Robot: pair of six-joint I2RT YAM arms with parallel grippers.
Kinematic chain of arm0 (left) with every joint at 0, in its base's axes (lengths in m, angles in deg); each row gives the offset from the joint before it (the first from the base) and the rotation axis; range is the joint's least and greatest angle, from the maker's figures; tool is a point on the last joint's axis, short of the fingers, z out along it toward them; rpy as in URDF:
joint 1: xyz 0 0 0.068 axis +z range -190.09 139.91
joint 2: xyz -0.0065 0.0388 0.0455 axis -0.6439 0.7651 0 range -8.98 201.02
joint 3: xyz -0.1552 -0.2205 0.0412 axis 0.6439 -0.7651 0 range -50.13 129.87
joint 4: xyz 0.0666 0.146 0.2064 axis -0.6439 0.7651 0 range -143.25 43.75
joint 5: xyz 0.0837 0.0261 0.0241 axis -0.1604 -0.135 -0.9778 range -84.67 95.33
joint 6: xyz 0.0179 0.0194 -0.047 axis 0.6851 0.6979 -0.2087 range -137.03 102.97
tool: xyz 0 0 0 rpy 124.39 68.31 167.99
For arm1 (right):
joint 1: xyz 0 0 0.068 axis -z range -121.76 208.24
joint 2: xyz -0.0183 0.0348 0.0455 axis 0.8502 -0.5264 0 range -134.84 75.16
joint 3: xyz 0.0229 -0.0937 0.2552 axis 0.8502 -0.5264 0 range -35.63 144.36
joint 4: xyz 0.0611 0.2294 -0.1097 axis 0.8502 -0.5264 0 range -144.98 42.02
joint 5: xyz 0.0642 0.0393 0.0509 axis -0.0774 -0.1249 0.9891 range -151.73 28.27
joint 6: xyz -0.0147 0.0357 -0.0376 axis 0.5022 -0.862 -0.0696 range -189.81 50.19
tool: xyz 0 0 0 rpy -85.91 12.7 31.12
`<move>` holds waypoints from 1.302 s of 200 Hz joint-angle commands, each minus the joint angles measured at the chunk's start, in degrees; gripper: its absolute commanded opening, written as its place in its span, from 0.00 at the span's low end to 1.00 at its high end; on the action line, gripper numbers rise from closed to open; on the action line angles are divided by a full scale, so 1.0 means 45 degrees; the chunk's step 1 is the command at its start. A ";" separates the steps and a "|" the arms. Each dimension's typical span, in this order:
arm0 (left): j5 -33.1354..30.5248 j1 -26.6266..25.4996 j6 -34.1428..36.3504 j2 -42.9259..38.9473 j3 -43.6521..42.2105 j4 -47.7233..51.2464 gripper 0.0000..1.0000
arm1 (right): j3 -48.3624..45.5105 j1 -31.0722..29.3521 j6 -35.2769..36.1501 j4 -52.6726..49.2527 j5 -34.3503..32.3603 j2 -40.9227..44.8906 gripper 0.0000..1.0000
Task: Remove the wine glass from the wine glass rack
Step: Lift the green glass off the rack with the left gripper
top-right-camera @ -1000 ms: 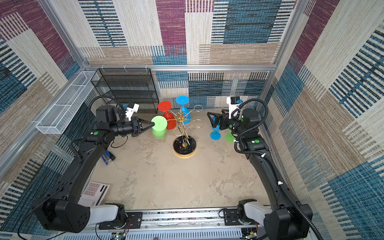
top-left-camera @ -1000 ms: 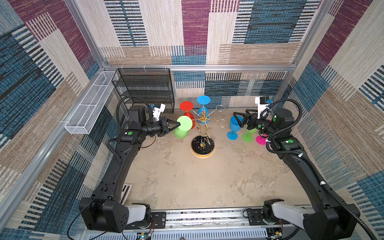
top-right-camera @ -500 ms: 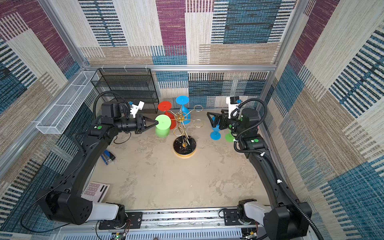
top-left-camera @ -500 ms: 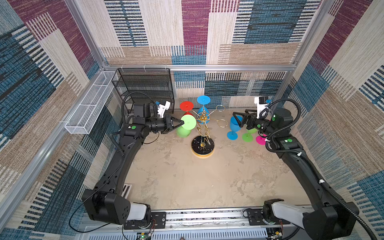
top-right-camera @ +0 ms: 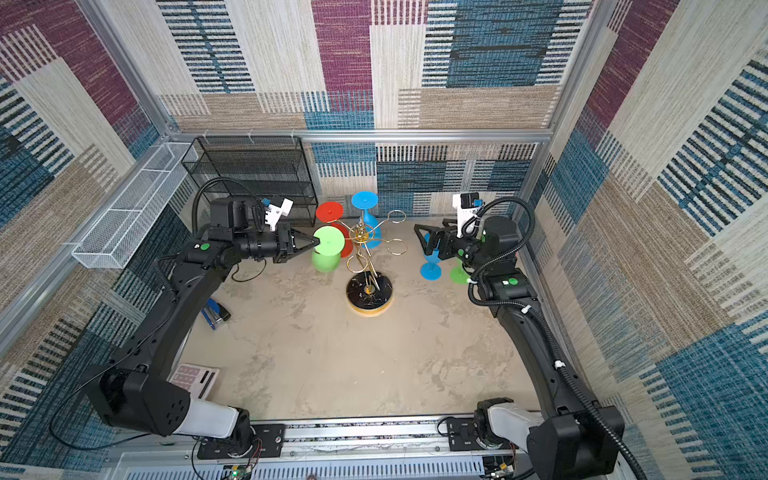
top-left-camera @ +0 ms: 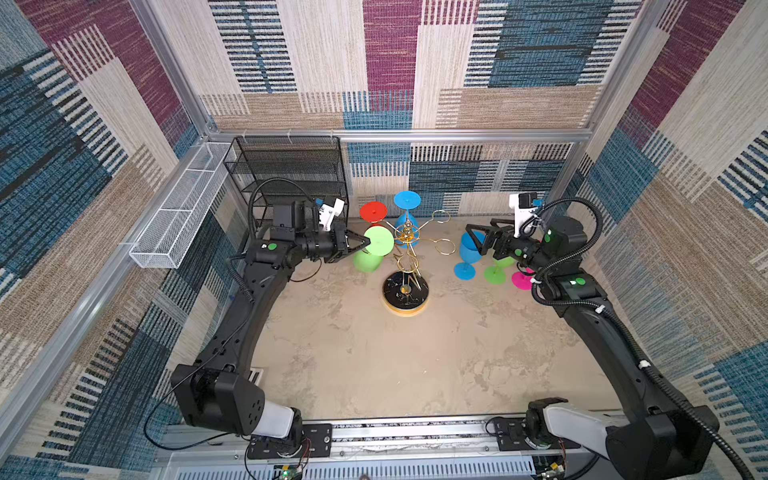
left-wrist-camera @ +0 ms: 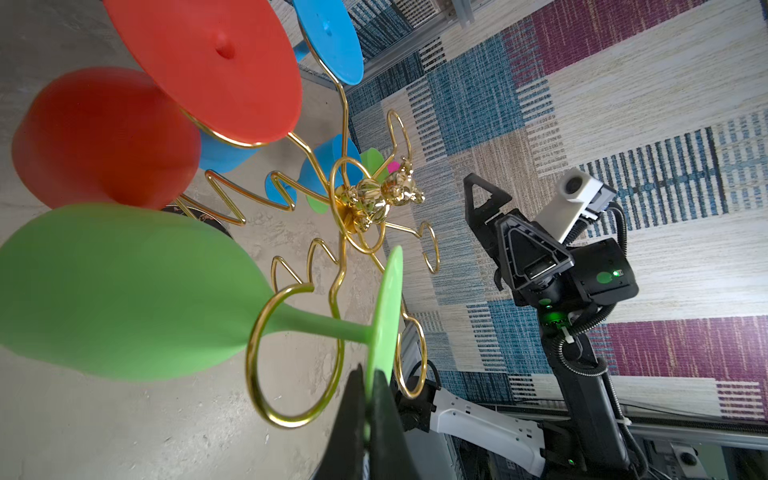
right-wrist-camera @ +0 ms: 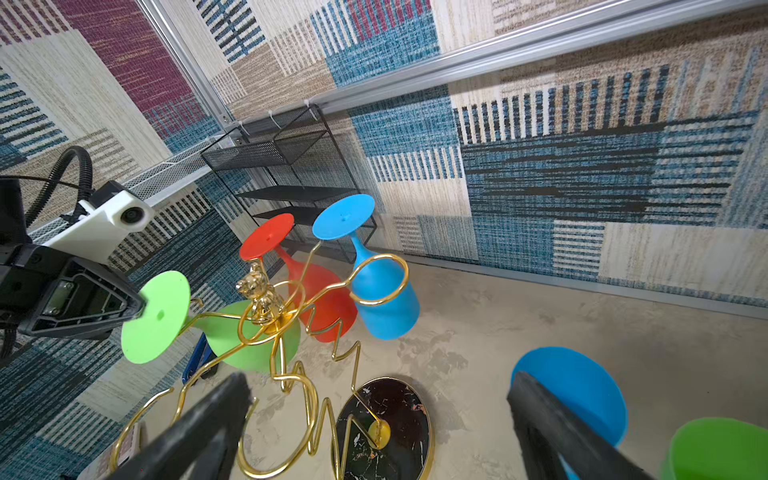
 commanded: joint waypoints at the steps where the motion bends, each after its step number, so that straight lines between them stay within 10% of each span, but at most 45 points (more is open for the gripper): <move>1: -0.0059 -0.0029 0.0251 0.0177 0.0153 -0.0158 0.00 | 0.0112 -0.0017 -0.0085 0.0081 -0.0082 0.0066 0.99; 260: -0.0946 -0.0037 -0.0820 0.1364 0.1530 -0.0284 0.00 | 0.0151 -0.0017 -0.0164 -0.0053 0.0189 0.0002 0.99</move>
